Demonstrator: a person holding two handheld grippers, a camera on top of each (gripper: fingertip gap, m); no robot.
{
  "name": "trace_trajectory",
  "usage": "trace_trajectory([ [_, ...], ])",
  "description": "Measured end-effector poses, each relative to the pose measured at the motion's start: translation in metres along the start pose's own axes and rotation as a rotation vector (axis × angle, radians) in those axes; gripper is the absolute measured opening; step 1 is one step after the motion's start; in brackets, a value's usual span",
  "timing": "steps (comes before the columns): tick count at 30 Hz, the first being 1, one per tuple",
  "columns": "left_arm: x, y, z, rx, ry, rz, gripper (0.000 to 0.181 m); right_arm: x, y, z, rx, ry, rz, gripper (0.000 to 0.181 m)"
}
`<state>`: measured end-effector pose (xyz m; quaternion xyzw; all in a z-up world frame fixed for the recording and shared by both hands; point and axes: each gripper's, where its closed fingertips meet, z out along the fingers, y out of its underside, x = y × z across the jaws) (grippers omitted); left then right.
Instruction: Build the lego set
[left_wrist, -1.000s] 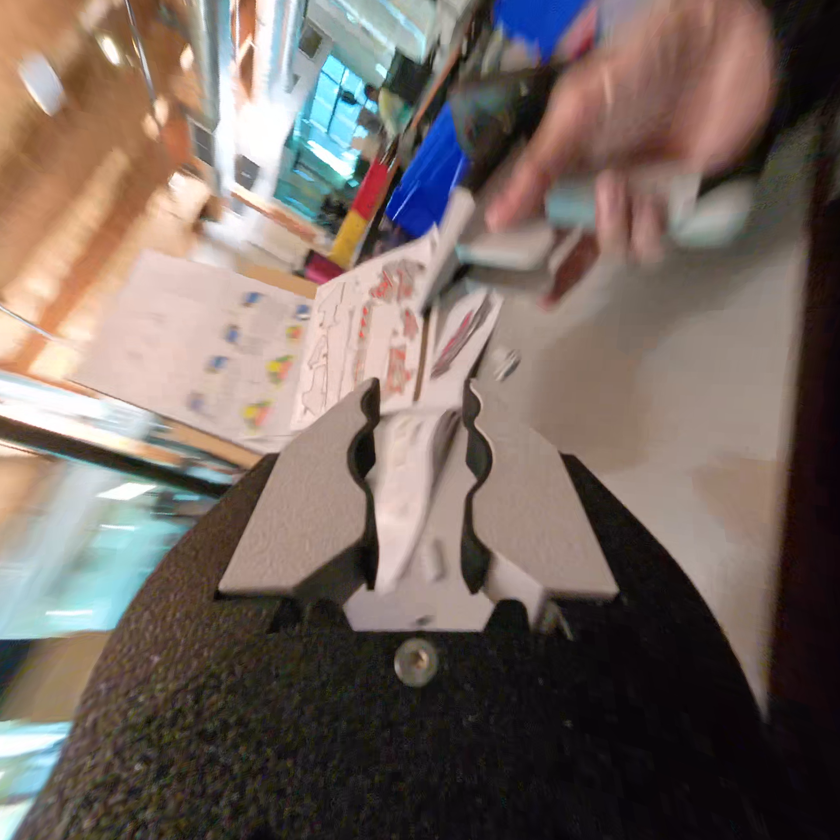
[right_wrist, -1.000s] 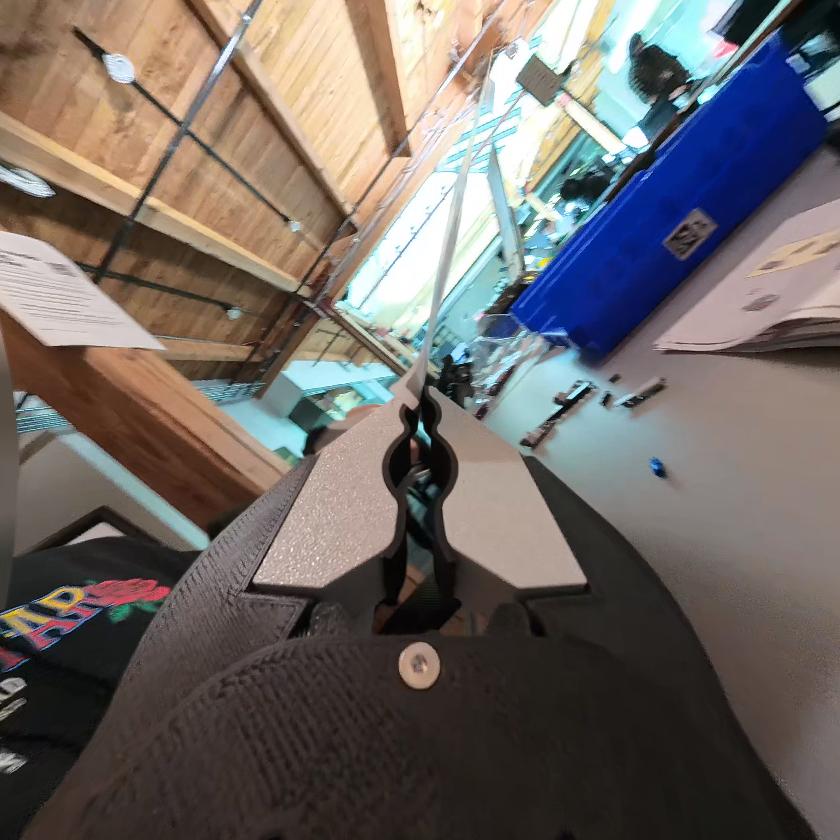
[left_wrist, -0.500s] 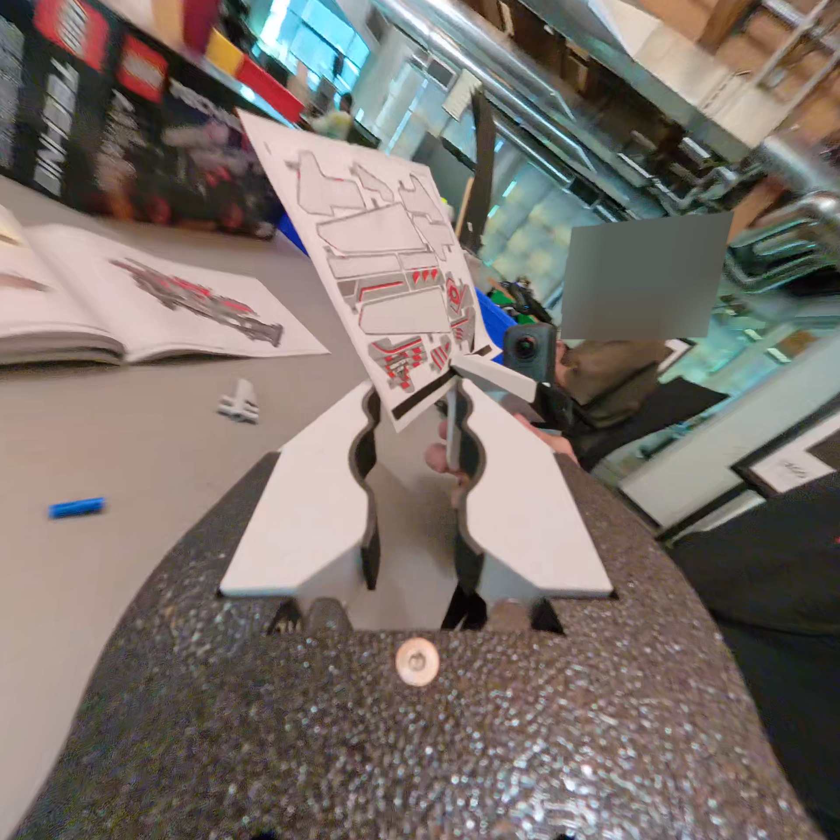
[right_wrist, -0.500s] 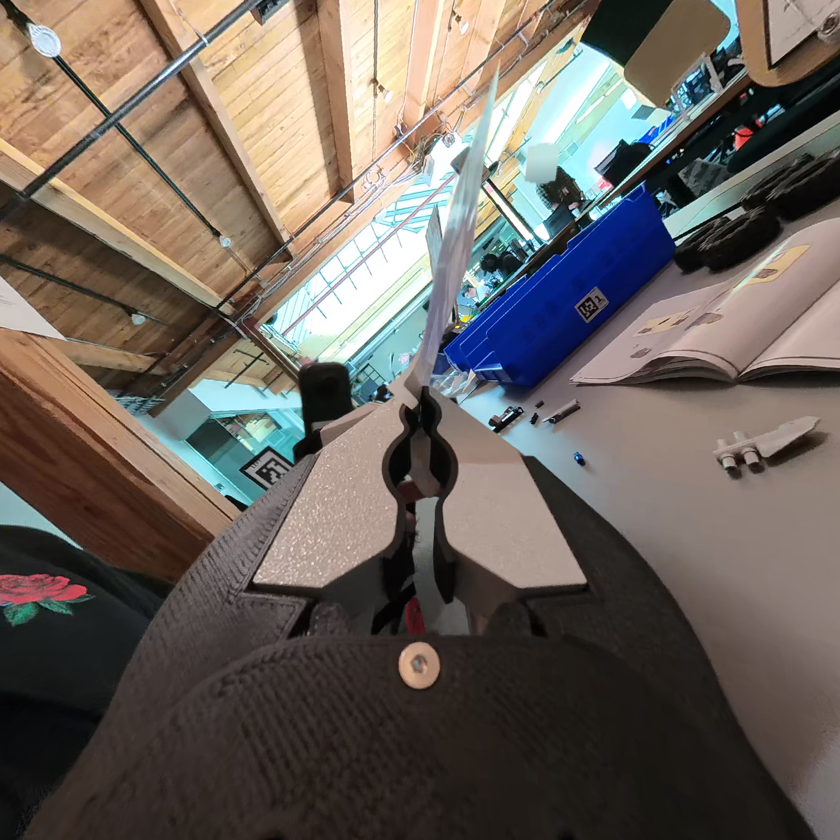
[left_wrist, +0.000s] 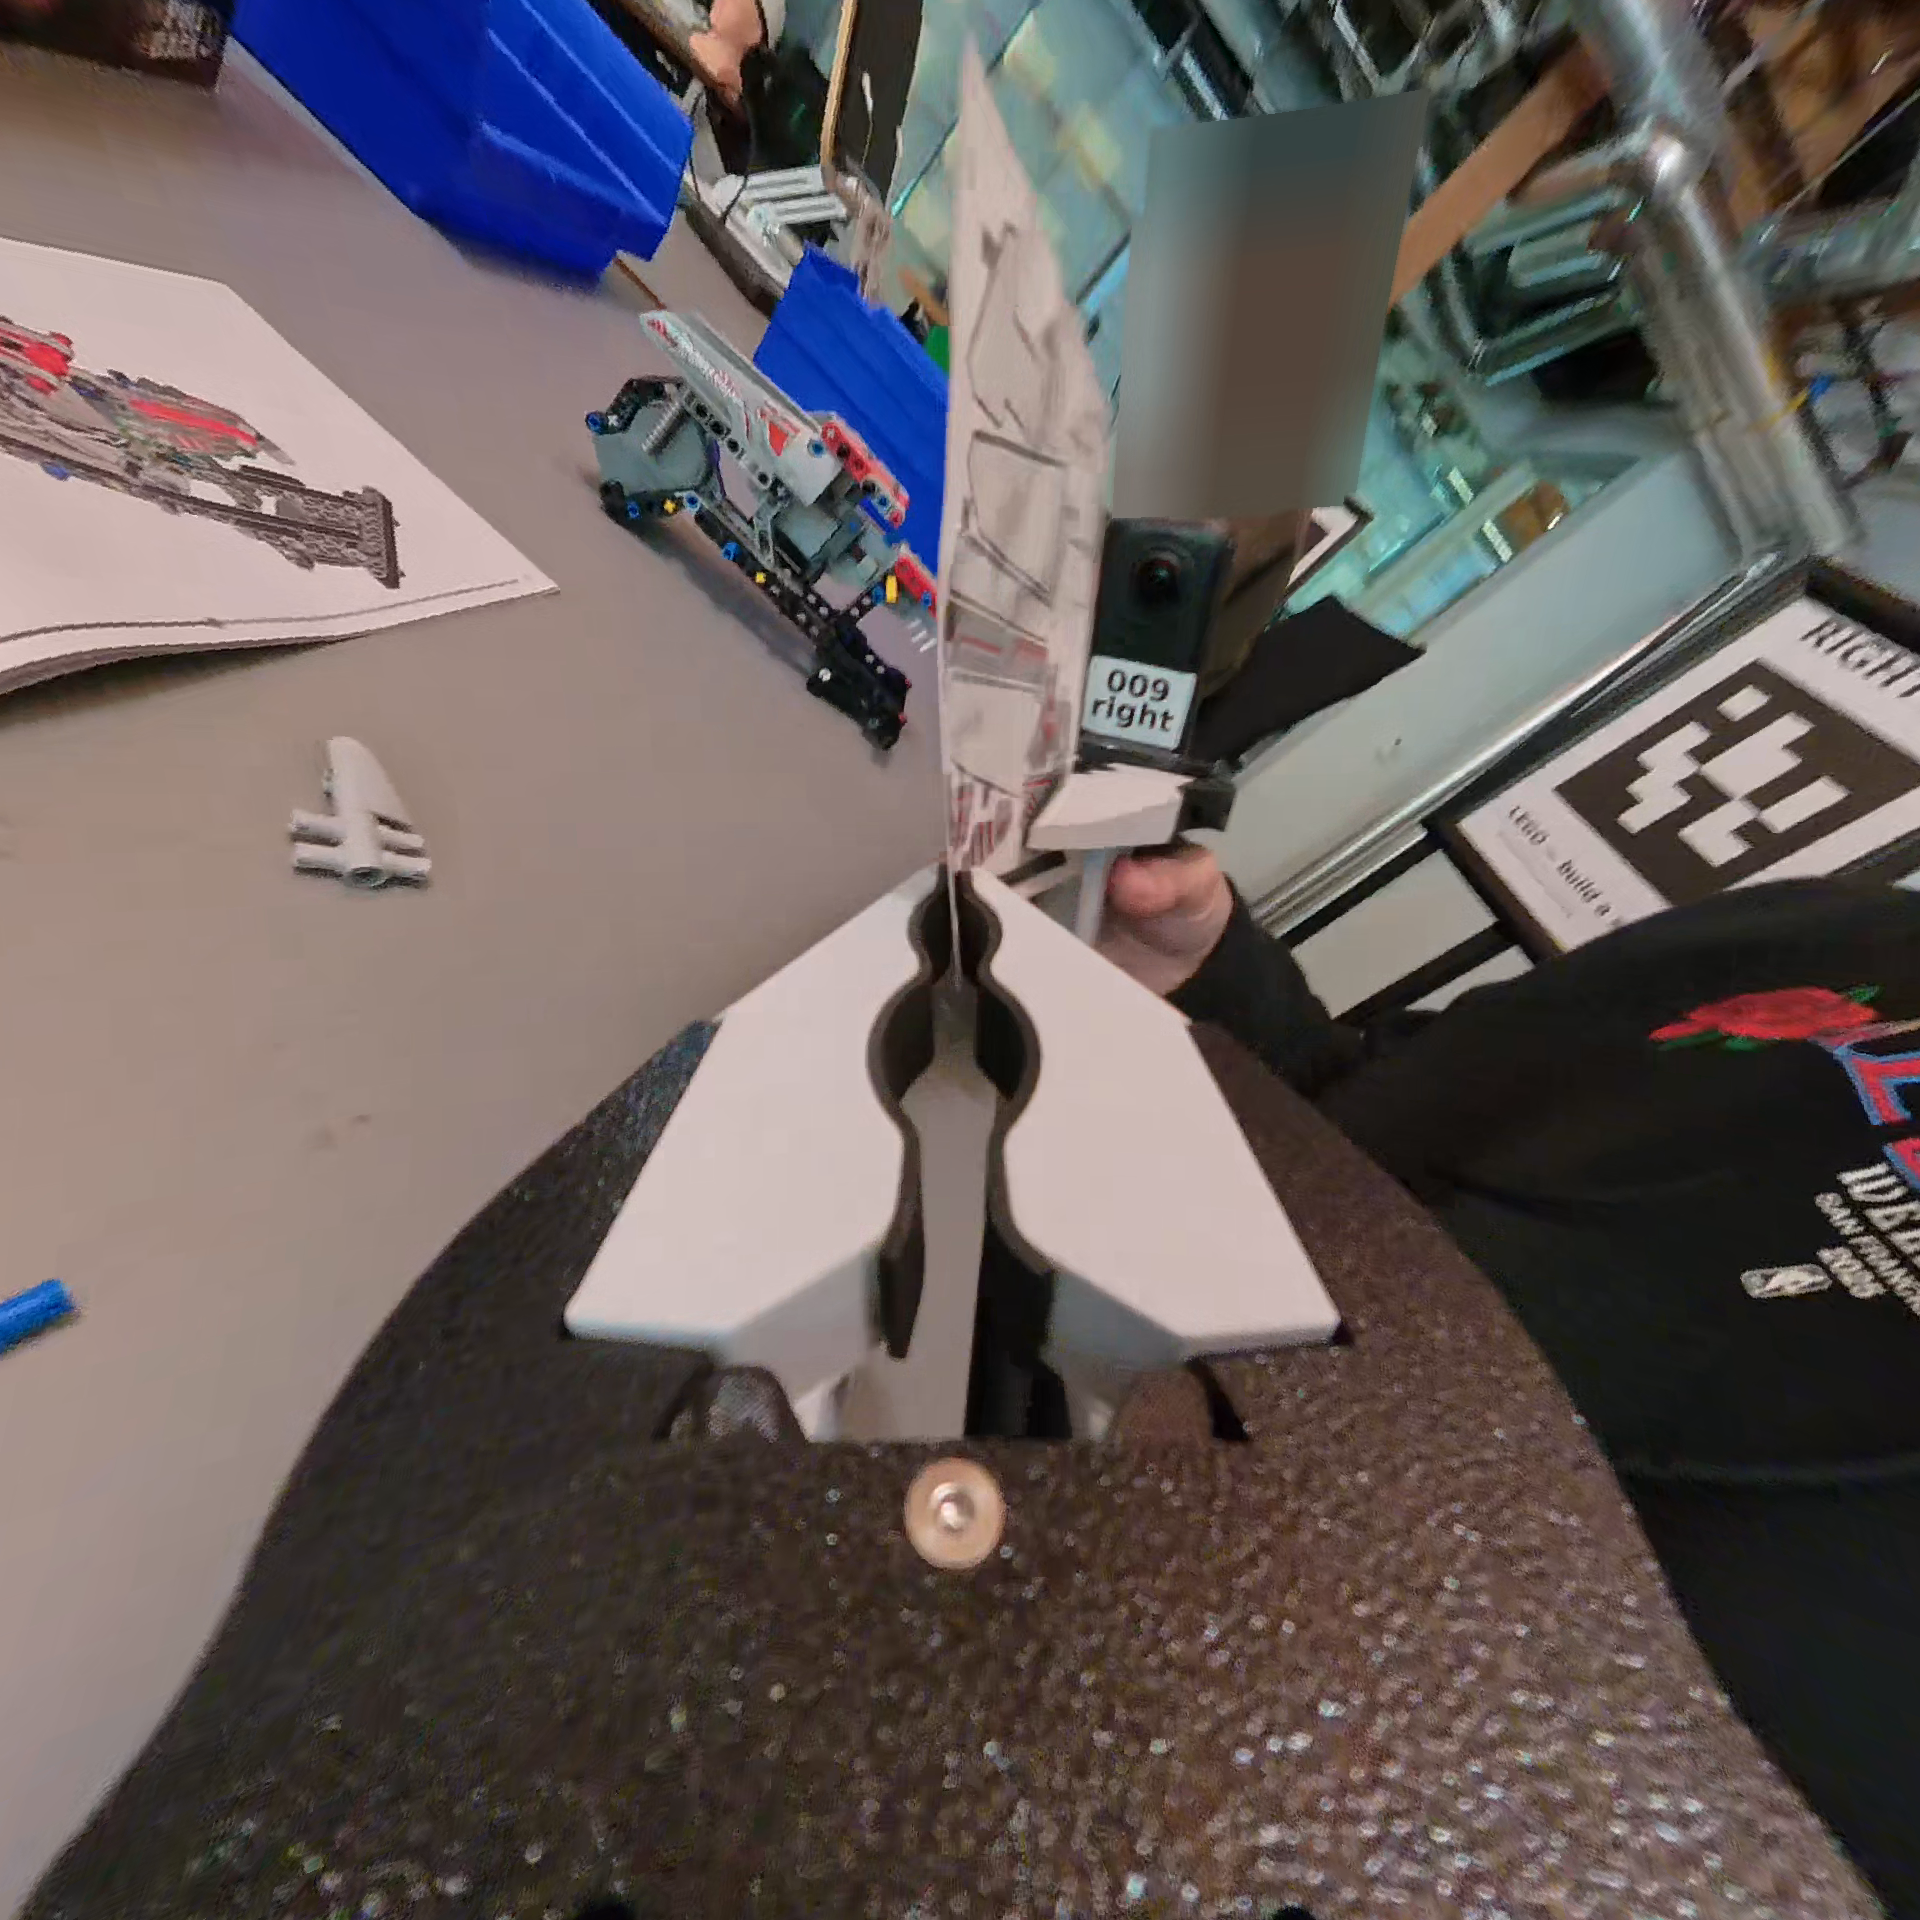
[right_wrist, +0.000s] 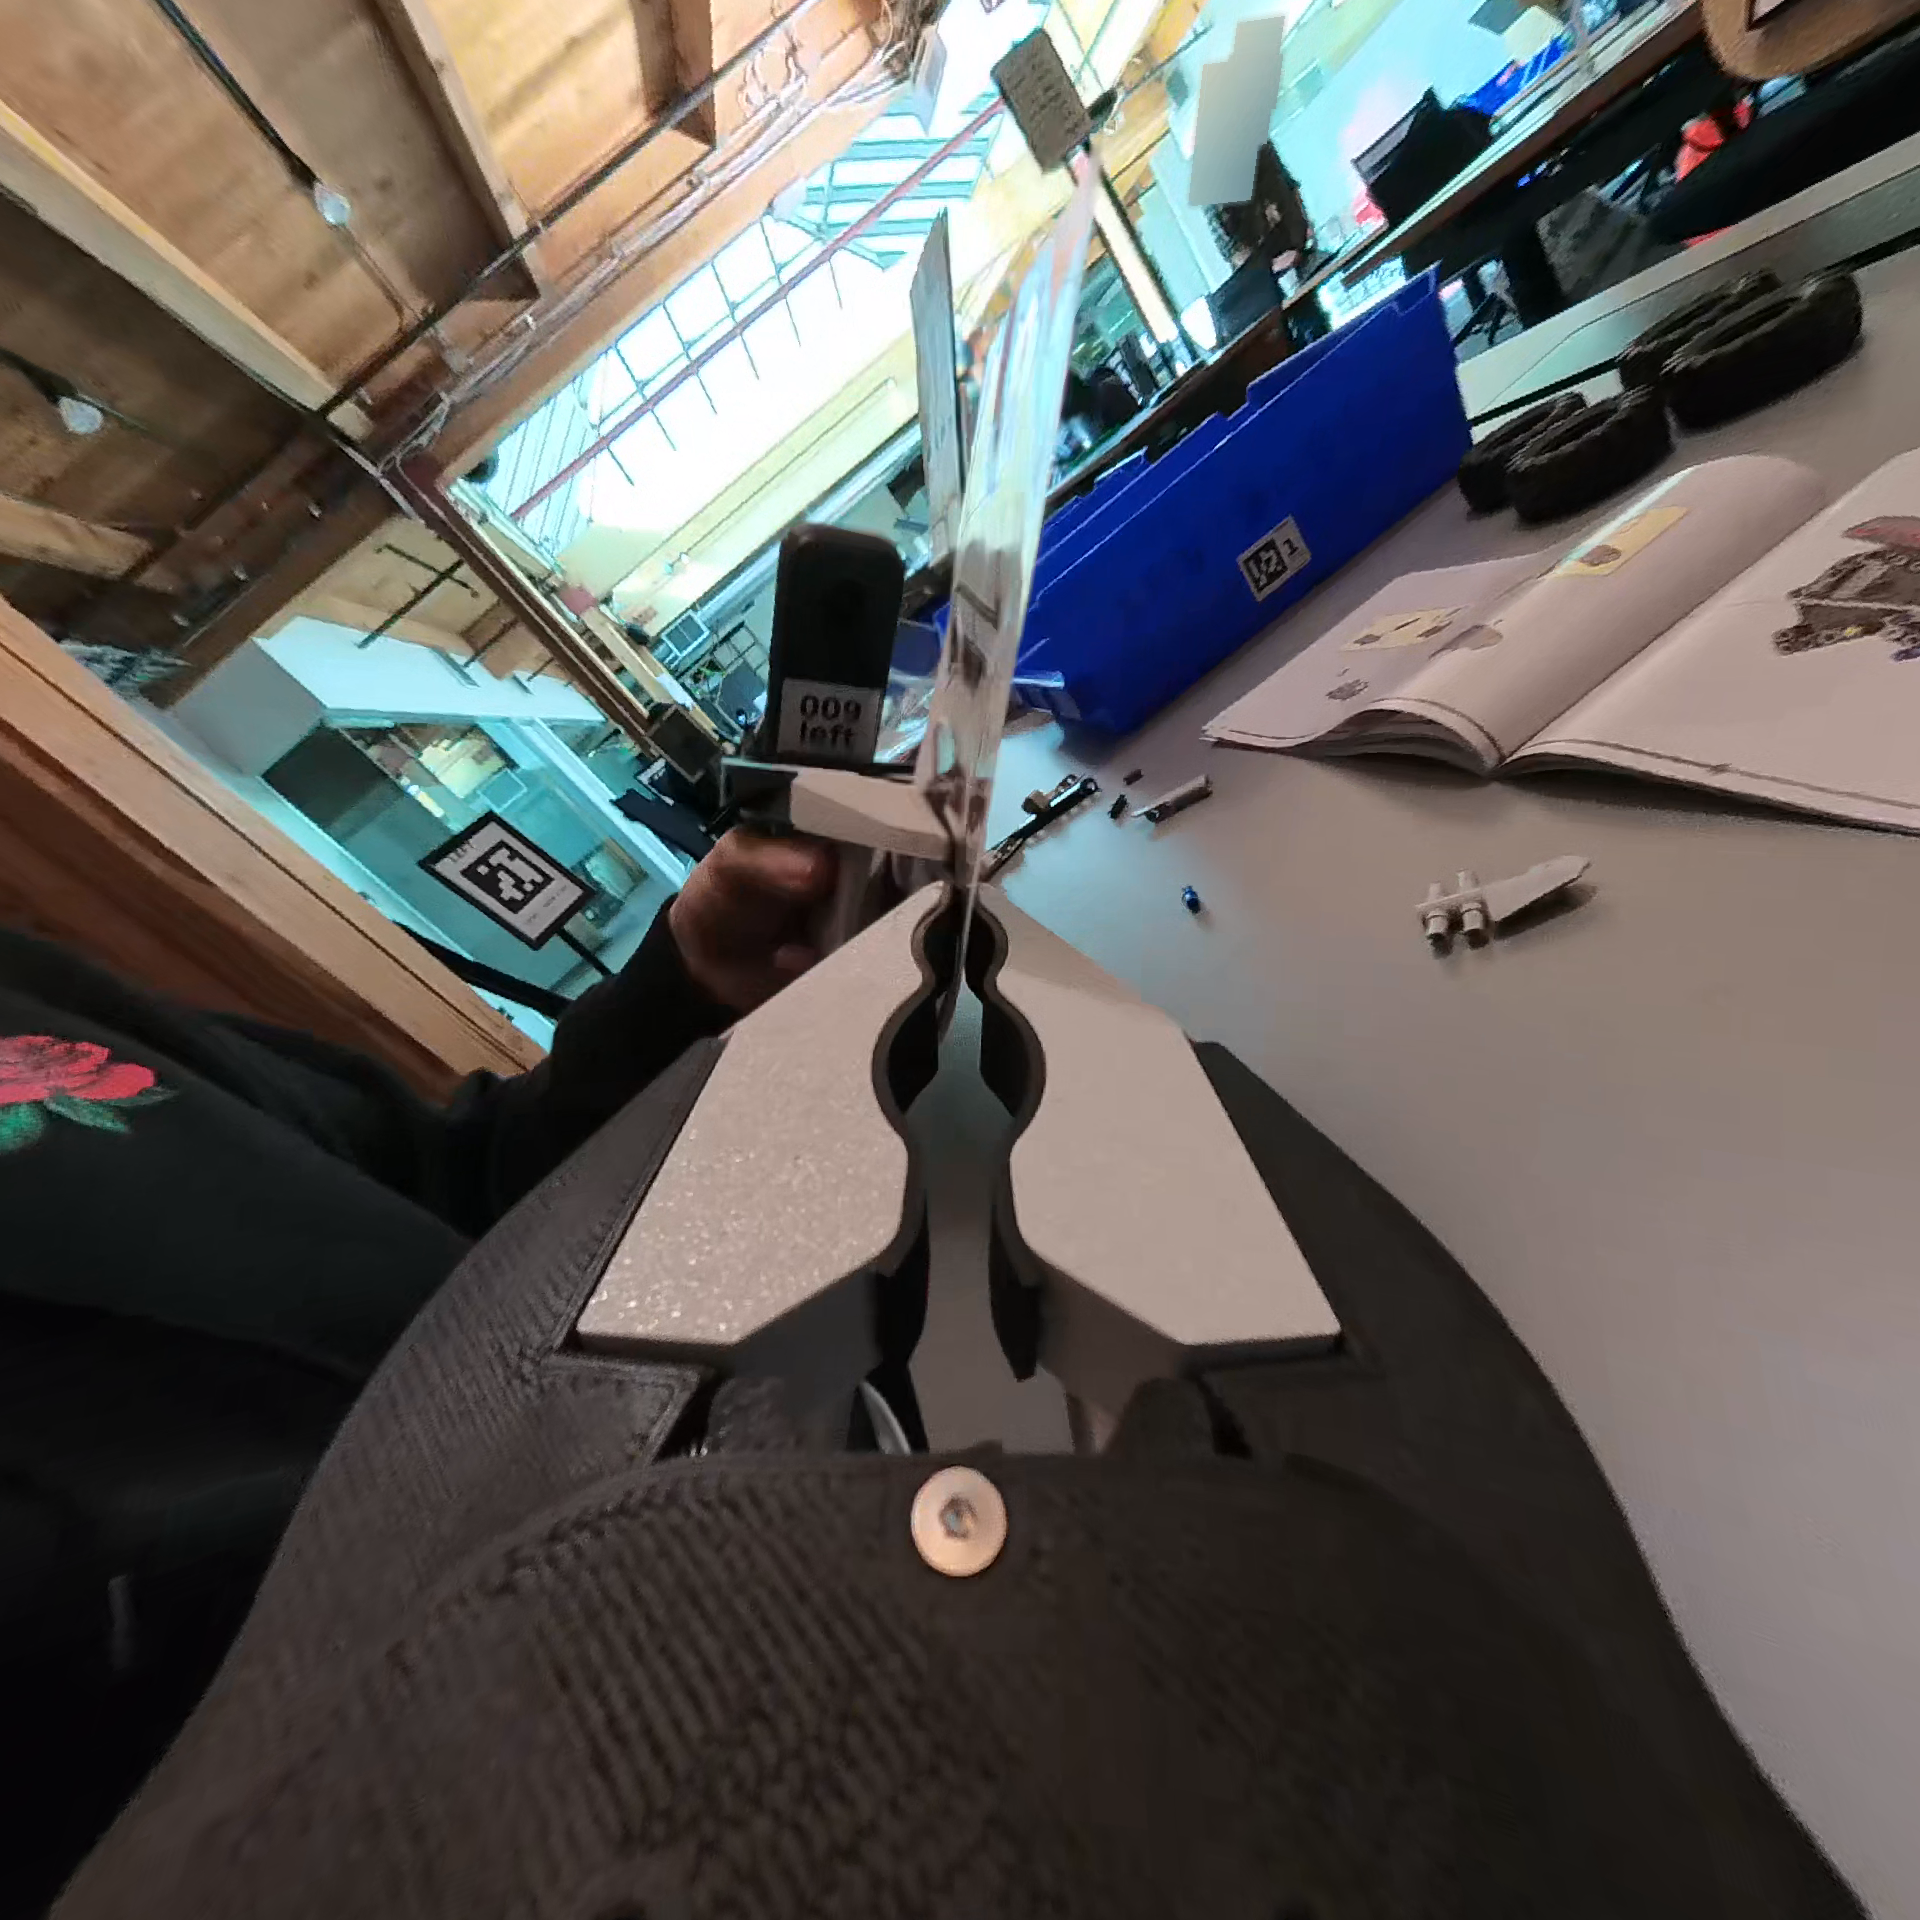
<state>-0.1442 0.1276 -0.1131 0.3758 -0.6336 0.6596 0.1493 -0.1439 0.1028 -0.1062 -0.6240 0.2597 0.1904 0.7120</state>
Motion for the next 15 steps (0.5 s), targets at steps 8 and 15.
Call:
trace_trajectory([
  [8, -0.014, -0.010, -0.001, 0.037, 0.003, 0.023, 0.000, 0.004, 0.015, 0.002, -0.018, 0.057, -0.018, 0.000],
  [15, -0.027, -0.006, 0.011, -0.020, -0.043, 0.061, 0.000, 0.009, 0.014, -0.003, -0.013, 0.051, 0.030, 0.002],
])
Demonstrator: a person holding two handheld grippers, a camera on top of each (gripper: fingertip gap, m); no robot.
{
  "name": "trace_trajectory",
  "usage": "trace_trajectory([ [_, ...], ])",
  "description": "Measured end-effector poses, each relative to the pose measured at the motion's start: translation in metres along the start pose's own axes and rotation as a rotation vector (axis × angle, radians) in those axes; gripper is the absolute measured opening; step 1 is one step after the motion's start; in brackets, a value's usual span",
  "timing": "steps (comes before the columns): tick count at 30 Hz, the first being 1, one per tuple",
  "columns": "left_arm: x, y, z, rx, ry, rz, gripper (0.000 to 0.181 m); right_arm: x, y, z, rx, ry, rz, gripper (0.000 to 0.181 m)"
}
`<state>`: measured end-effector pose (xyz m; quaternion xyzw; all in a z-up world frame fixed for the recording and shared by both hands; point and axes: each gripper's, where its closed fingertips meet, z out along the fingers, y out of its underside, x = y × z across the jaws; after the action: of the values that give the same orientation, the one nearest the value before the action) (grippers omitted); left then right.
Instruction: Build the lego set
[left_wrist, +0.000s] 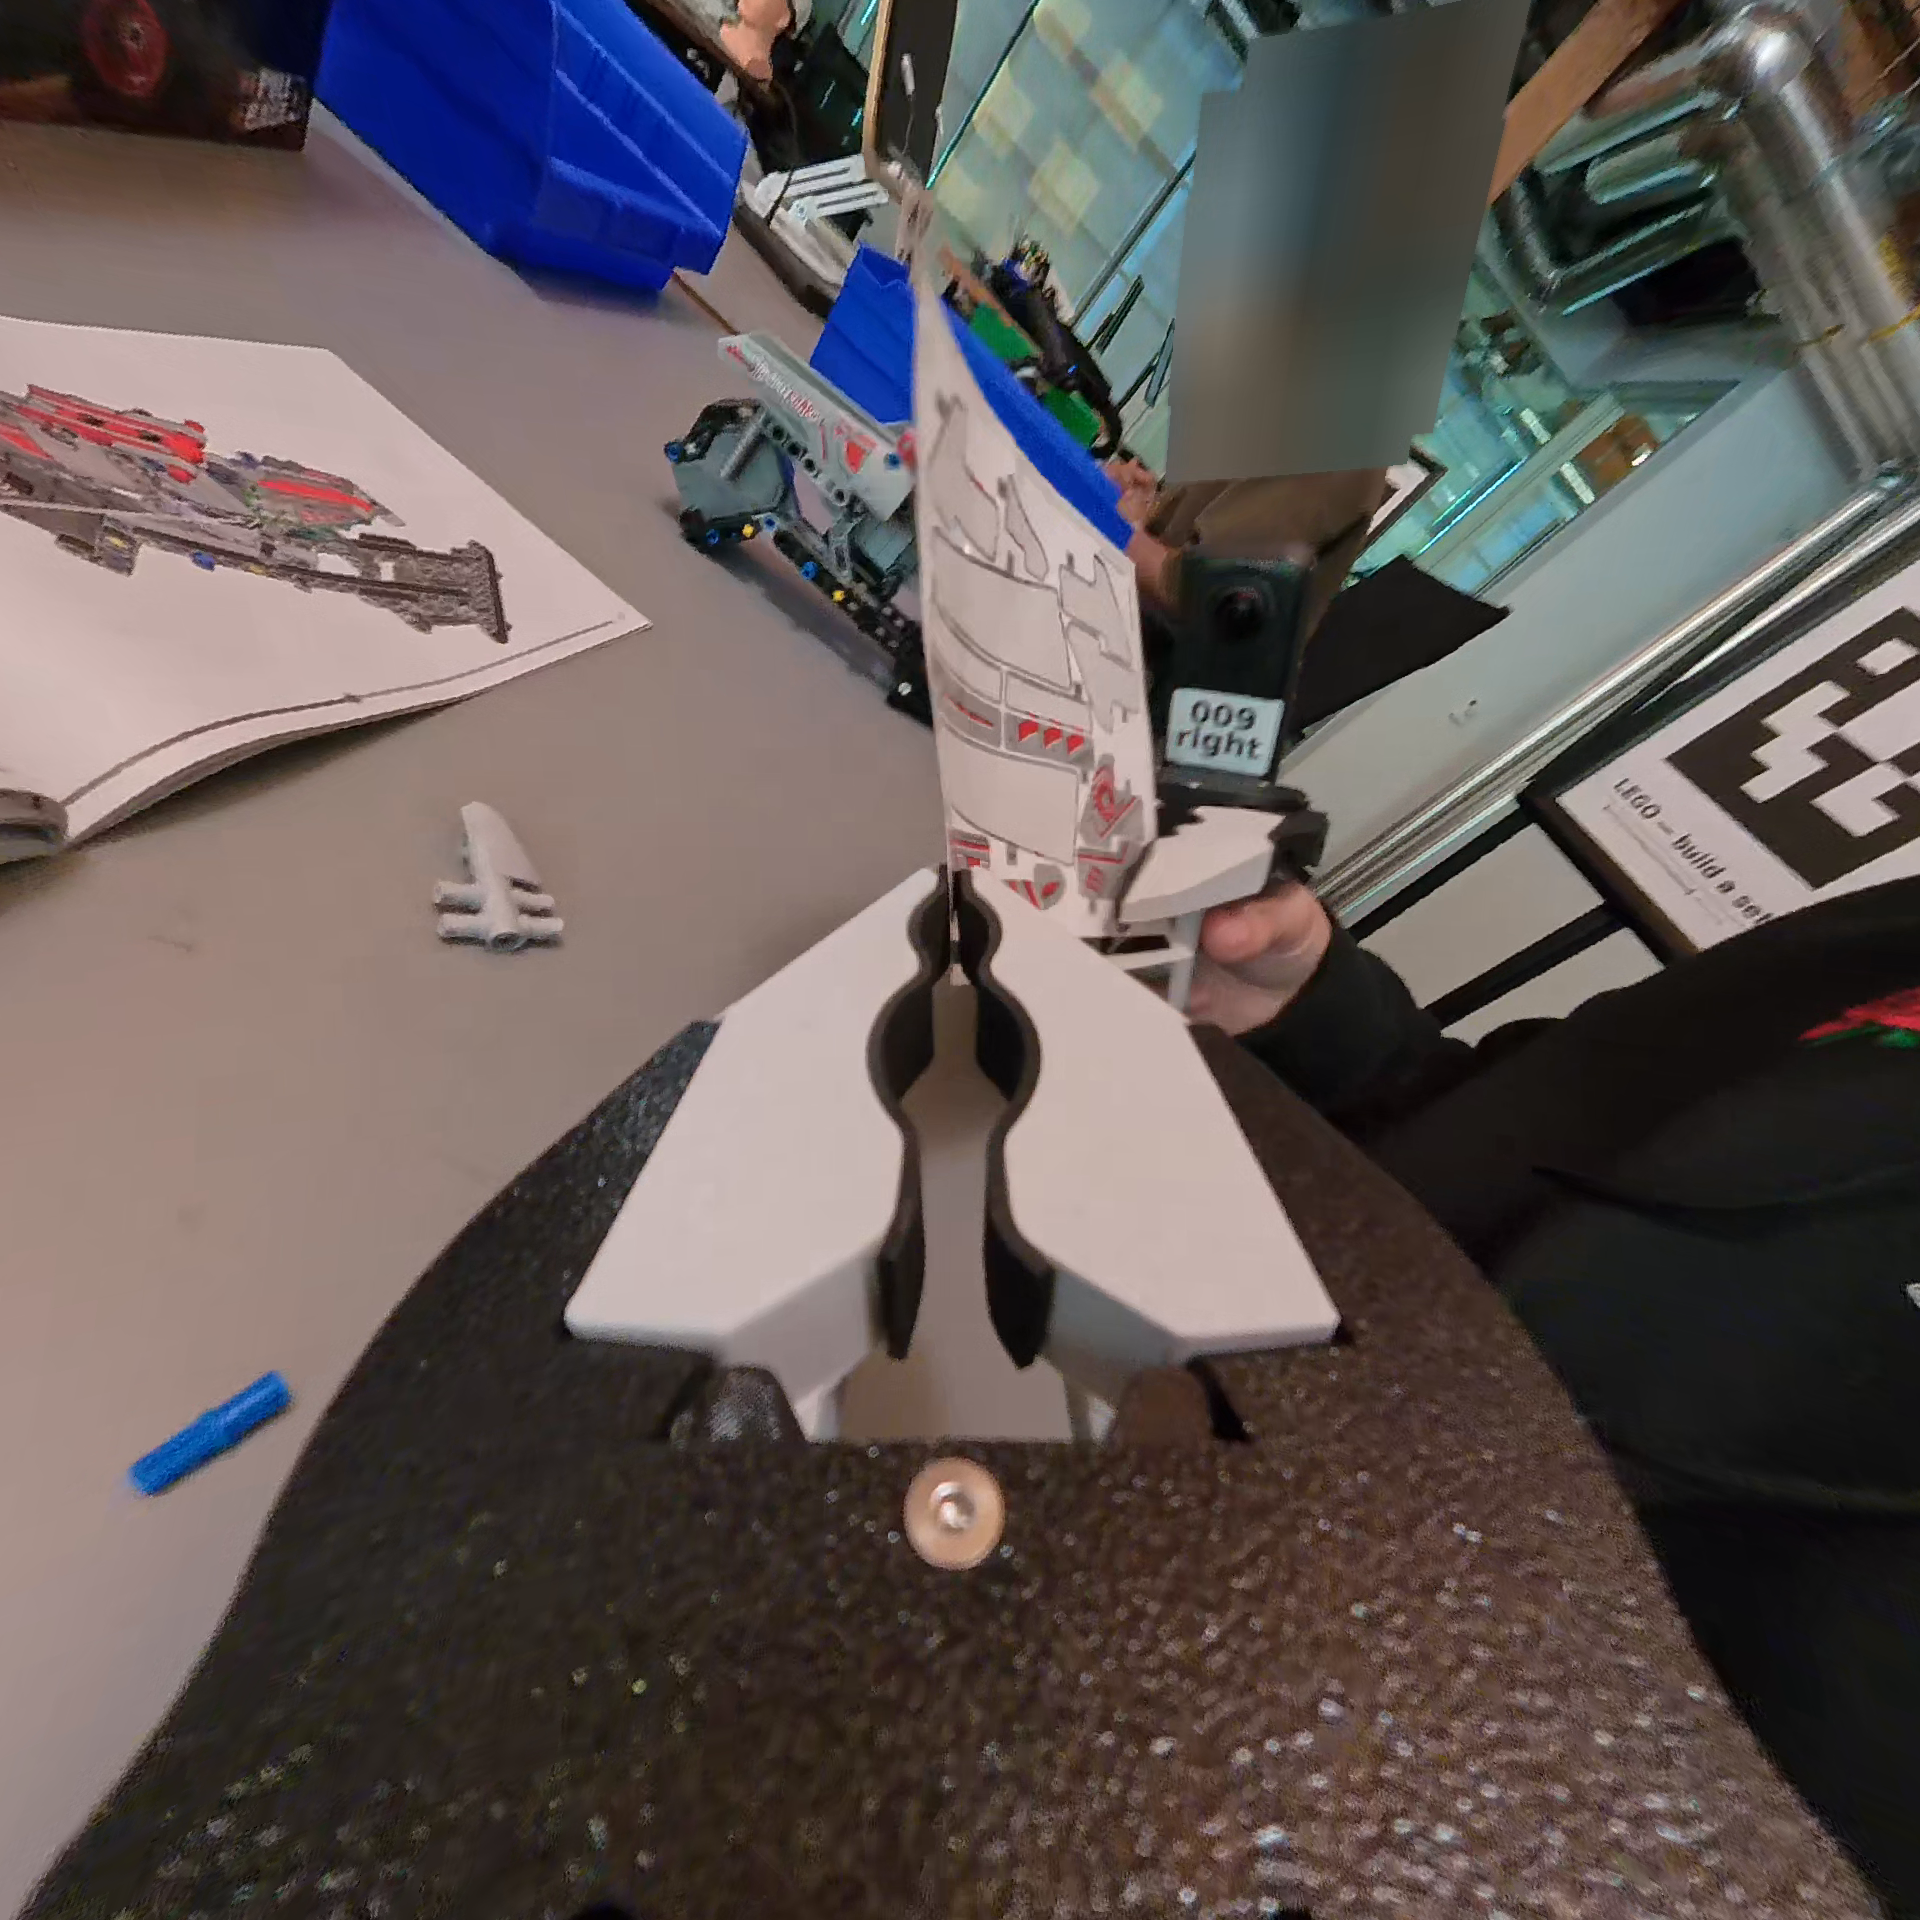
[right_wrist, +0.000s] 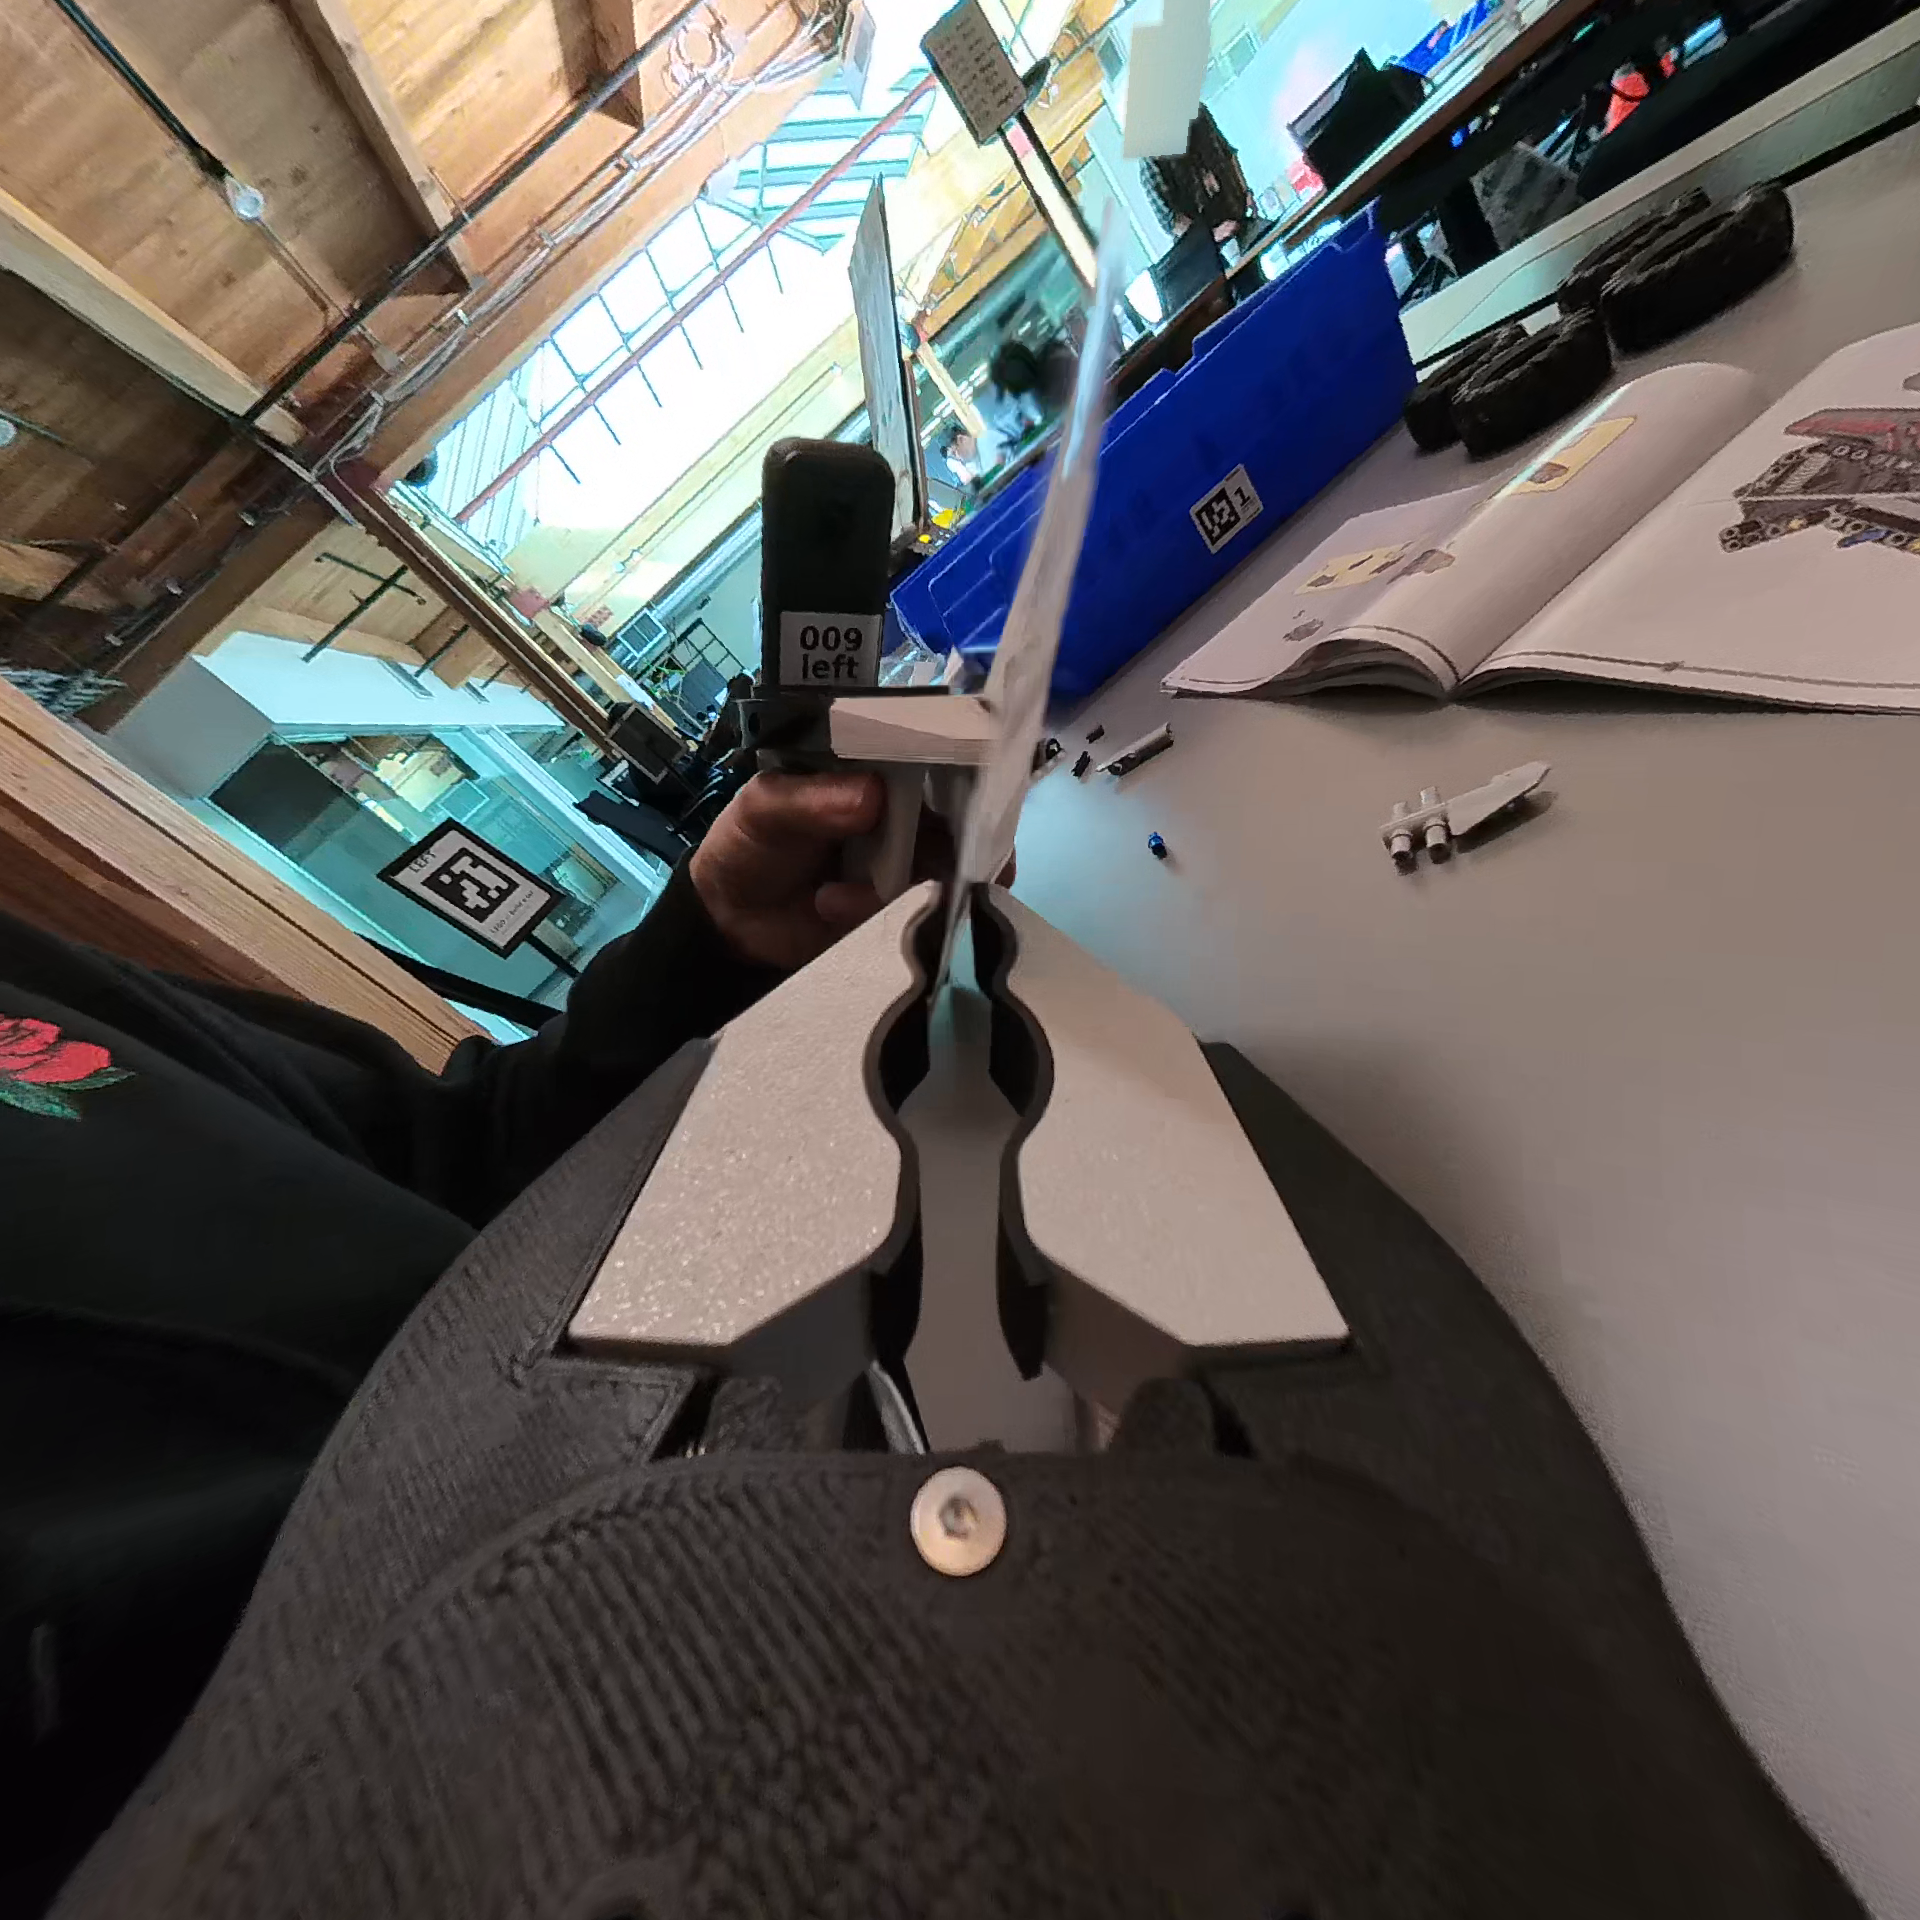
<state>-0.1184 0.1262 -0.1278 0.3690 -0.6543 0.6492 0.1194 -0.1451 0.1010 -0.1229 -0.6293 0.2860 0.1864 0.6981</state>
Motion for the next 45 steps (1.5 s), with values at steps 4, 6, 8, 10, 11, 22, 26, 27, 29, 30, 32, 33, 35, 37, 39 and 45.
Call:
trace_trajectory([
  [4, -0.003, 0.001, 0.003, -0.006, -0.006, -0.010, 0.000, 0.009, -0.004, -0.008, -0.016, 0.026, -0.040, 0.000],
  [6, -0.004, 0.000, 0.004, -0.003, -0.004, -0.013, 0.000, 0.010, -0.005, -0.008, -0.008, 0.018, -0.026, 0.000],
  [8, -0.005, 0.000, 0.004, -0.006, -0.014, -0.007, 0.000, 0.009, -0.004, -0.008, -0.018, 0.011, -0.024, 0.000],
  [10, -0.005, 0.000, 0.004, -0.006, -0.015, -0.006, 0.000, 0.007, -0.004, -0.006, -0.022, -0.010, -0.018, 0.000],
  [11, -0.004, -0.001, 0.004, -0.002, -0.016, -0.007, 0.000, 0.004, -0.005, -0.005, -0.016, -0.034, -0.014, 0.000],
  [22, -0.007, -0.013, 0.000, 0.018, -0.057, 0.041, 0.000, 0.007, -0.010, 0.008, 0.019, -0.054, 0.067, 0.000],
  [26, -0.021, -0.020, -0.007, 0.046, -0.167, 0.095, 0.019, 0.012, -0.013, 0.009, 0.036, -0.041, 0.091, 0.000],
  [27, -0.027, -0.023, -0.010, 0.053, -0.220, 0.129, 0.024, 0.014, -0.014, 0.009, 0.040, -0.029, 0.092, 0.000],
  [29, -0.037, -0.028, -0.019, 0.062, -0.346, 0.228, 0.028, 0.018, -0.016, 0.008, 0.057, -0.003, 0.098, 0.000],
  [30, -0.040, -0.031, -0.024, 0.066, -0.407, 0.286, 0.029, 0.020, -0.017, 0.008, 0.068, 0.008, 0.102, 0.000],
  [32, -0.036, -0.037, -0.031, 0.075, -0.490, 0.410, 0.029, 0.023, -0.021, 0.006, 0.093, 0.025, 0.104, 0.000],
  [33, -0.031, -0.040, -0.031, 0.081, -0.512, 0.473, 0.028, 0.025, -0.022, 0.005, 0.106, 0.037, 0.103, 0.000],
  [35, -0.020, -0.040, -0.030, 0.070, -0.529, 0.581, 0.026, 0.028, -0.025, 0.003, 0.127, 0.063, 0.099, 0.000],
  [37, -0.016, -0.043, -0.035, 0.064, -0.586, 0.656, 0.025, 0.031, -0.028, 0.000, 0.151, 0.091, 0.094, 0.000],
  [39, -0.020, -0.054, -0.052, 0.105, -0.694, 0.704, 0.022, 0.035, -0.031, -0.003, 0.178, 0.124, 0.090, 0.000],
  [45, -0.034, -0.053, -0.071, 0.059, -0.763, 0.681, 0.018, 0.047, -0.035, -0.007, 0.212, 0.198, 0.104, 0.000],
])
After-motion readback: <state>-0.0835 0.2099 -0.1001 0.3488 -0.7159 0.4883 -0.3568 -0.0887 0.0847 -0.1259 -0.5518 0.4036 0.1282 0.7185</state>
